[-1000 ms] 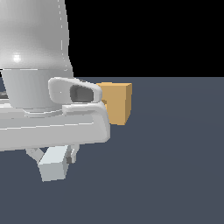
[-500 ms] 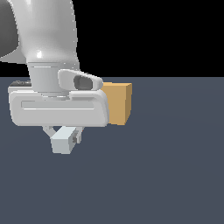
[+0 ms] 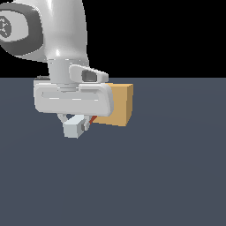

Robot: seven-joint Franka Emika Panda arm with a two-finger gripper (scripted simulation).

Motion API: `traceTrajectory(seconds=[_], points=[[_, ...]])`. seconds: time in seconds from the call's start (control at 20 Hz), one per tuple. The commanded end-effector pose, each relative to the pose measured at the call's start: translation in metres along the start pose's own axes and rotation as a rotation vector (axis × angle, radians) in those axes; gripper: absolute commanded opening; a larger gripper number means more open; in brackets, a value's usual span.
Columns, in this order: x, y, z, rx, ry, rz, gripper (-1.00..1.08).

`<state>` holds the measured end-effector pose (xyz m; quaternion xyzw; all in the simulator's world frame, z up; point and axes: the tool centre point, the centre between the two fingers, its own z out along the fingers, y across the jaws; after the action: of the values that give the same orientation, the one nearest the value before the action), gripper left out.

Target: Insert the peg into the horizontal hole in a box.

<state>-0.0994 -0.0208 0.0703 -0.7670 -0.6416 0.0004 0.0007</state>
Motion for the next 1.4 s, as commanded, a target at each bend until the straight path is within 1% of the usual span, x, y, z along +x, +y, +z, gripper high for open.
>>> traceTrajectory(seconds=[0.0,0.3,0.55,1.35], points=[[0.011,0.001,-0.003,-0.002,0.000,0.037,-1.00],[0.030,0.005,-0.008,-0.002,0.000,0.098,-1.00],[0.039,0.007,-0.009,-0.002,0.000,0.126,-1.00],[0.042,0.009,-0.010,-0.001,0.001,0.136,-1.00]])
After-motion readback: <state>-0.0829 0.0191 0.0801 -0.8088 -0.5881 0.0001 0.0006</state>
